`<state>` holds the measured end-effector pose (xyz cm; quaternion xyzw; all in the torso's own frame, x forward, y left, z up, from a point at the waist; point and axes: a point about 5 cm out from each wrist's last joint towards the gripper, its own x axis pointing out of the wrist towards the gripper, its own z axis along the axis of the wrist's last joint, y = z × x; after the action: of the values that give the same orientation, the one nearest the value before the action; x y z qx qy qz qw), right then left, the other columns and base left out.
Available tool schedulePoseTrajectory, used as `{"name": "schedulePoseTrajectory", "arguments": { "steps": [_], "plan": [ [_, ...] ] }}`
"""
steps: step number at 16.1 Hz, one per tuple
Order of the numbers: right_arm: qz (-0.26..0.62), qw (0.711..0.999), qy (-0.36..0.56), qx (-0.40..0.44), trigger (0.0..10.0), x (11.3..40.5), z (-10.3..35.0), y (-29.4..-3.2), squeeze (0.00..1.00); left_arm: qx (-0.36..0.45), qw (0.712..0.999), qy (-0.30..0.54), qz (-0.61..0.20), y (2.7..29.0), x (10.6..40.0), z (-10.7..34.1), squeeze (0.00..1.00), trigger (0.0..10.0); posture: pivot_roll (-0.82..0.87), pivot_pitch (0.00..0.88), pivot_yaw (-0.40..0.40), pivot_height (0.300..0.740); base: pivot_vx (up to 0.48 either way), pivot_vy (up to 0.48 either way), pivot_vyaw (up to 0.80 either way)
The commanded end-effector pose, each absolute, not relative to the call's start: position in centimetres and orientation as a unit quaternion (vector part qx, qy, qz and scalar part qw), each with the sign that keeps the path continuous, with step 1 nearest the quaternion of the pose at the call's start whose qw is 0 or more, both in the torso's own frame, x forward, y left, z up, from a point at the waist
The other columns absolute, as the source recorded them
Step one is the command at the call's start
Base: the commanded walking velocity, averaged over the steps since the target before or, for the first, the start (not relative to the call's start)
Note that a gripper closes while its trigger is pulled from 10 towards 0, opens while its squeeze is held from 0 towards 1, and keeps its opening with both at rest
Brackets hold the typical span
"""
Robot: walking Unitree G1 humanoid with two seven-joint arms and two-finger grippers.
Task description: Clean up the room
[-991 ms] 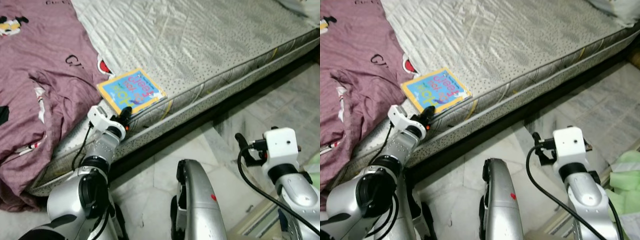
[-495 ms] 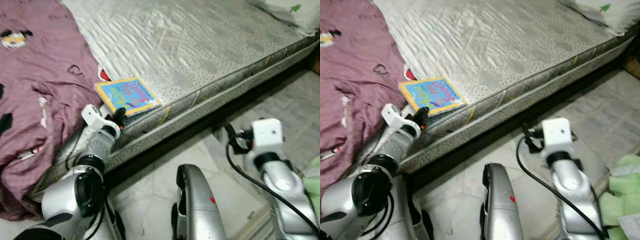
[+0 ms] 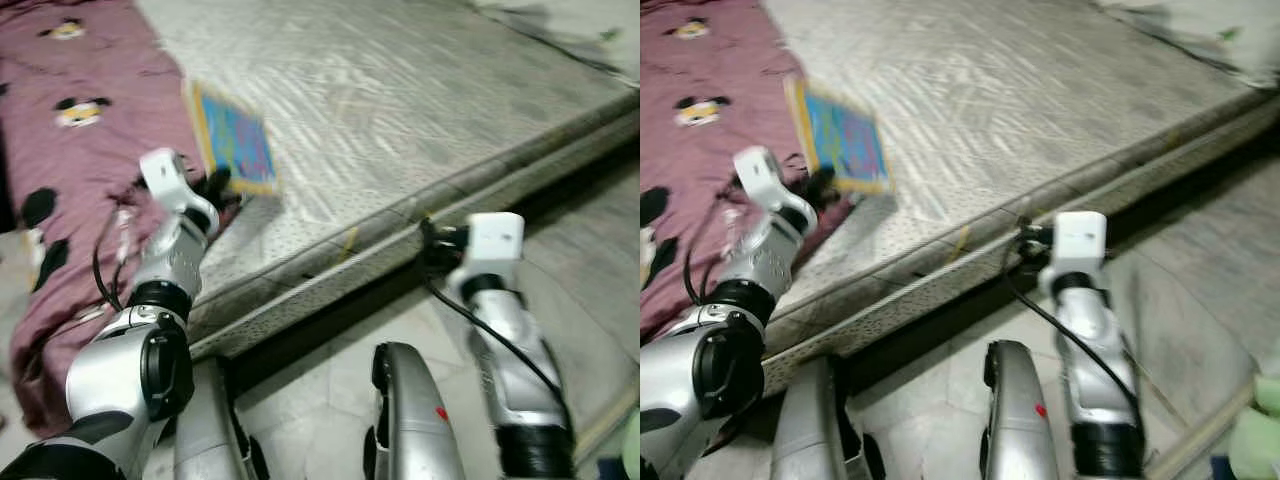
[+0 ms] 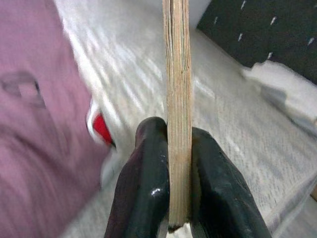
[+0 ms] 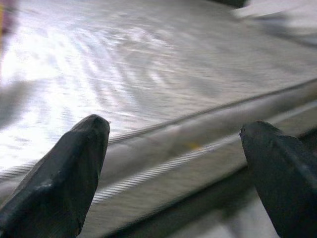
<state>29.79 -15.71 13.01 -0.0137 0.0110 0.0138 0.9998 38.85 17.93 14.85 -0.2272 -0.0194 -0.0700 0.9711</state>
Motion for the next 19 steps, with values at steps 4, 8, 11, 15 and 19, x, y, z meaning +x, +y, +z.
{"name": "schedulePoseTrajectory", "arguments": {
  "steps": [4,8,11,15,19],
  "plan": [
    [0.079,0.995,0.009,0.051,10.0,30.1,12.3,-10.9,0.00,-0.128,0.989,-0.072,-0.017,19.7,32.6,12.1,0.00,0.0,0.07,0.000,0.033,0.526,0.000,0.000,0.00],
    [0.057,0.995,0.005,0.083,10.0,30.4,11.7,-11.7,0.00,0.000,0.998,-0.054,0.023,21.2,26.7,11.3,0.00,0.0,0.14,0.000,0.008,0.526,0.000,0.000,0.00],
    [0.046,0.995,-0.003,0.084,10.0,30.8,11.8,-12.2,0.00,0.055,0.996,-0.061,0.023,19.4,25.6,11.9,0.00,10.0,0.13,0.000,0.009,0.545,0.000,0.000,0.00],
    [0.025,0.996,-0.014,0.086,10.0,30.9,12.2,-13.2,0.00,0.081,0.994,-0.071,-0.025,16.6,26.0,12.7,0.00,10.0,0.09,0.000,0.024,0.592,0.000,0.000,0.00],
    [0.020,0.996,-0.011,0.090,10.0,30.4,12.0,-13.4,0.00,0.071,0.995,-0.065,-0.032,16.0,26.1,12.8,0.00,10.0,0.09,0.000,0.019,0.635,0.000,0.000,0.00]
  ]
}}
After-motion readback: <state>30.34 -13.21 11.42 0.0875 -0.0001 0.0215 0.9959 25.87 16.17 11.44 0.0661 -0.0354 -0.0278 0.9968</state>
